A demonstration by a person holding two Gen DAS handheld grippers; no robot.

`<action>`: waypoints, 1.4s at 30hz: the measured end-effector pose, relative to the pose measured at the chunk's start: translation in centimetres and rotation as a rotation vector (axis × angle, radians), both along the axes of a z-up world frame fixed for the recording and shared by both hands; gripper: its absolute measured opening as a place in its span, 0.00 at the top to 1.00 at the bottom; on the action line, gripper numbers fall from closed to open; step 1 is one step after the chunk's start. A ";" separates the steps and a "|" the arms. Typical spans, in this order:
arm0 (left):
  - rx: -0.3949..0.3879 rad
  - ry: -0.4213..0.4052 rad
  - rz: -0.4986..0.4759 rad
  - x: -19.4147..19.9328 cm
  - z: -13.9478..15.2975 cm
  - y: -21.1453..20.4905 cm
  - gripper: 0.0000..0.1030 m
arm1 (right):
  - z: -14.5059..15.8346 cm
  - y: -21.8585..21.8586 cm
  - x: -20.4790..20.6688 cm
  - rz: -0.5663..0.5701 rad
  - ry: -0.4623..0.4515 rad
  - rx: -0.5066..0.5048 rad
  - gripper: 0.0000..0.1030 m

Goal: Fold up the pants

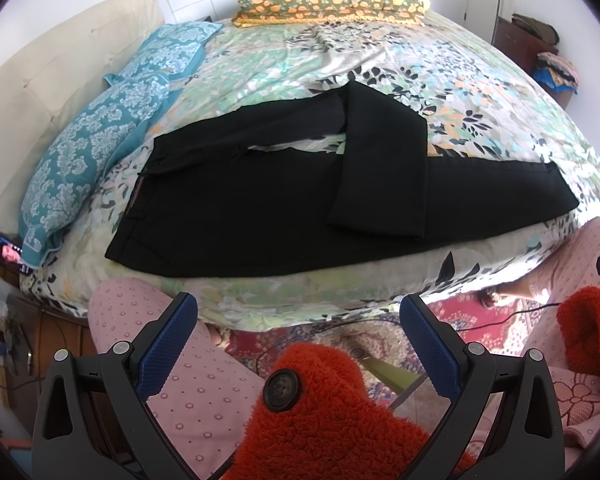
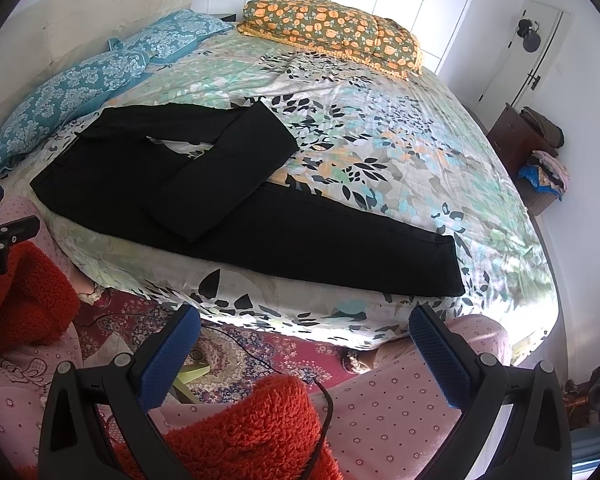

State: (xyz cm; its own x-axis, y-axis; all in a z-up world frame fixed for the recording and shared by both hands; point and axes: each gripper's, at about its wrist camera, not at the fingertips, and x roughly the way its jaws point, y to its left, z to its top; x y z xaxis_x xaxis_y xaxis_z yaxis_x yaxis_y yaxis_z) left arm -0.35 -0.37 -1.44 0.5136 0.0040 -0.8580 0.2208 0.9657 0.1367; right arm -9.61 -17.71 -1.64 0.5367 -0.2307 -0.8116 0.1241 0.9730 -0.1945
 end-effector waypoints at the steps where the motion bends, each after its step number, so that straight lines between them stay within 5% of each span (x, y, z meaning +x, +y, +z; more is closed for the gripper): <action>1: 0.001 0.001 -0.002 0.1 0.0 0.0 0.01 | 0.0 -0.1 0.0 -0.004 0.001 0.002 0.00; 26: 0.015 0.037 -0.023 0.9 -0.6 -0.2 0.01 | -0.1 -0.3 1.0 0.025 0.015 0.028 0.00; 34: -0.044 -0.080 0.119 3.4 1.2 3.8 0.01 | 4.5 1.0 4.6 0.308 -0.361 -0.092 0.00; 38: -0.024 -0.102 0.140 4.3 0.7 4.4 0.01 | -2.9 4.2 10.9 0.497 -0.061 -0.030 0.00; 42: -0.024 -0.073 0.152 4.2 -0.4 4.9 0.01 | -7.8 10.1 13.0 0.730 0.017 0.035 0.05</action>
